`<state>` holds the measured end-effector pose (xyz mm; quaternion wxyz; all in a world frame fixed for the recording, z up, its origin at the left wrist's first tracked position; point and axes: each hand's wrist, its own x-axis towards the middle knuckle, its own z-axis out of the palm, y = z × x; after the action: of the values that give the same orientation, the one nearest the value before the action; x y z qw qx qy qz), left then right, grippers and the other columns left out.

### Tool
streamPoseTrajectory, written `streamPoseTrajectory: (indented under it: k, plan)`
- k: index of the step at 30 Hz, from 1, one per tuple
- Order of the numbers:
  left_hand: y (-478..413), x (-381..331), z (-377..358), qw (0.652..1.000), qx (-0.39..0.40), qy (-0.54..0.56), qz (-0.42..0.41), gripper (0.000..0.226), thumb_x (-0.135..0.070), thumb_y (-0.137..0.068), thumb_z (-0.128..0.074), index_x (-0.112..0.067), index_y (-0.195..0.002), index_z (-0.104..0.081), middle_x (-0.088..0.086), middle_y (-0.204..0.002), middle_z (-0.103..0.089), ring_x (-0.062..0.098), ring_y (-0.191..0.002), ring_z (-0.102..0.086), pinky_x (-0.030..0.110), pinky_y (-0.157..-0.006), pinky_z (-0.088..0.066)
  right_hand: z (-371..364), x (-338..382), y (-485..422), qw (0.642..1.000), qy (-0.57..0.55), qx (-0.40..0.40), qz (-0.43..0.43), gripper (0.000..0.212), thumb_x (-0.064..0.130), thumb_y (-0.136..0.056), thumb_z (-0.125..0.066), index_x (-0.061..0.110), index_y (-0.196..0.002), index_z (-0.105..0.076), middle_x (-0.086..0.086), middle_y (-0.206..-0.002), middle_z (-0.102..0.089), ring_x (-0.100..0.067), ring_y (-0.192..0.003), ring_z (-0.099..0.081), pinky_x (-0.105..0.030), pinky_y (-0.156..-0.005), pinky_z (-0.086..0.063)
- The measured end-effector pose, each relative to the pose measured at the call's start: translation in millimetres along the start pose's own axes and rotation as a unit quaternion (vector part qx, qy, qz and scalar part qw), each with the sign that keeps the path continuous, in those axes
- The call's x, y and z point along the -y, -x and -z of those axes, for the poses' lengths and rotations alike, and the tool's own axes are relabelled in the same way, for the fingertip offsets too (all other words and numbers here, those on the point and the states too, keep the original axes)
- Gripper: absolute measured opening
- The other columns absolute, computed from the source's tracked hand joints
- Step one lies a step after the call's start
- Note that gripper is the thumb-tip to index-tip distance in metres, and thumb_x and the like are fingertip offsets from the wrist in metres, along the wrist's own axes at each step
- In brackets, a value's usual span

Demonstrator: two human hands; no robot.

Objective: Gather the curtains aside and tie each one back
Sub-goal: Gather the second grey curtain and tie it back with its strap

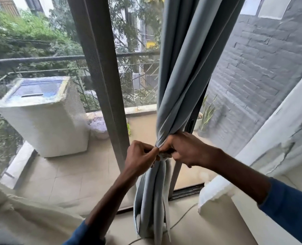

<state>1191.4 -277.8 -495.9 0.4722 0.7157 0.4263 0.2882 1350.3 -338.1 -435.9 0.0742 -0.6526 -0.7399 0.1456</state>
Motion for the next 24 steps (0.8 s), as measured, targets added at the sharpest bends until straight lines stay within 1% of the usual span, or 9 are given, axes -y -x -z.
streamPoseTrajectory:
  k: [1,3,5,9,11,13,16,21,24]
  plan:
    - [2,-2,-1,1.000,0.004,0.005,0.001,0.029,-0.014,-0.082,-0.062,-0.013,-0.055,-0.074,0.006,-0.050,-0.065,0.011,-0.043,-0.053,0.023,-0.045,-0.042,-1,4,1,1.000,0.018,0.002,-0.015,0.037,0.000,-0.082,-0.059,0.025,-0.103,-0.078,0.011,-0.064,-0.052,0.022,-0.051,-0.050,-0.004,-0.042,-0.038]
    - [3,-6,-3,1.000,0.017,0.012,-0.006,0.029,-0.015,-0.080,-0.064,-0.018,-0.053,-0.074,0.000,-0.046,-0.063,0.009,-0.042,-0.052,0.021,-0.044,-0.040,-3,9,0,0.997,0.053,0.018,-0.047,0.030,0.003,-0.084,-0.059,0.023,-0.100,-0.074,0.010,-0.069,-0.049,0.000,-0.042,-0.047,-0.011,-0.034,-0.032]
    - [4,-7,-5,0.999,0.033,0.012,-0.016,0.028,-0.021,-0.078,-0.064,-0.019,-0.053,-0.074,-0.001,-0.046,-0.063,0.008,-0.043,-0.053,0.021,-0.045,-0.041,-3,5,1,0.996,0.028,0.065,-0.061,0.029,0.001,-0.086,-0.055,0.020,-0.099,-0.073,0.005,-0.076,-0.058,-0.005,-0.042,-0.046,-0.007,-0.035,-0.031]
    - [1,-6,-10,0.998,0.055,0.031,-0.005,0.026,-0.017,-0.077,-0.061,-0.017,-0.056,-0.076,0.003,-0.050,-0.066,0.009,-0.044,-0.053,0.023,-0.047,-0.042,2,-8,8,0.985,-0.078,0.138,-0.071,0.028,-0.003,-0.089,-0.043,0.008,-0.096,-0.068,0.001,-0.062,-0.058,-0.004,-0.036,-0.055,-0.015,-0.037,-0.038]
    - [-3,-5,-10,0.998,0.056,0.038,0.001,0.025,-0.017,-0.077,-0.062,-0.016,-0.057,-0.076,0.005,-0.052,-0.067,0.010,-0.045,-0.053,0.023,-0.048,-0.043,-5,-8,13,0.992,-0.064,0.086,-0.063,0.025,0.009,-0.090,-0.047,0.019,-0.094,-0.071,0.004,-0.070,-0.065,-0.005,-0.052,-0.064,-0.022,-0.050,-0.047]
    - [-9,-3,-7,0.998,0.048,0.040,0.008,0.026,-0.018,-0.079,-0.063,-0.016,-0.057,-0.076,0.004,-0.052,-0.068,0.009,-0.046,-0.055,0.021,-0.047,-0.043,-21,-9,18,0.996,-0.030,-0.073,-0.051,0.021,0.026,-0.087,-0.058,0.029,-0.098,-0.076,0.008,-0.086,-0.076,-0.010,-0.075,-0.070,-0.026,-0.065,-0.052]
    - [-16,1,1,0.997,0.045,0.049,0.029,0.027,-0.018,-0.082,-0.066,-0.015,-0.058,-0.077,0.003,-0.053,-0.068,0.007,-0.045,-0.055,0.018,-0.046,-0.043,-43,-14,25,0.964,0.012,-0.267,0.001,0.017,0.036,-0.087,-0.071,0.033,-0.102,-0.077,0.006,-0.089,-0.078,-0.018,-0.079,-0.073,-0.031,-0.063,-0.056]
    - [-20,-1,3,0.998,0.037,0.041,0.024,0.026,-0.014,-0.080,-0.064,-0.013,-0.057,-0.077,0.003,-0.051,-0.067,0.007,-0.044,-0.054,0.018,-0.046,-0.043,-55,-28,25,0.980,0.011,-0.191,0.062,0.036,0.019,-0.088,-0.073,0.035,-0.120,-0.070,0.004,-0.101,-0.077,-0.022,-0.084,-0.072,-0.034,-0.066,-0.057]
    - [-18,-3,-4,0.999,0.043,0.011,0.003,0.026,-0.014,-0.078,-0.061,-0.016,-0.057,-0.076,0.005,-0.053,-0.069,0.007,-0.043,-0.056,0.018,-0.046,-0.044,-51,-29,19,0.985,0.005,-0.166,0.048,0.012,0.029,-0.090,-0.072,0.031,-0.101,-0.075,-0.001,-0.086,-0.076,-0.022,-0.080,-0.072,-0.030,-0.065,-0.055]
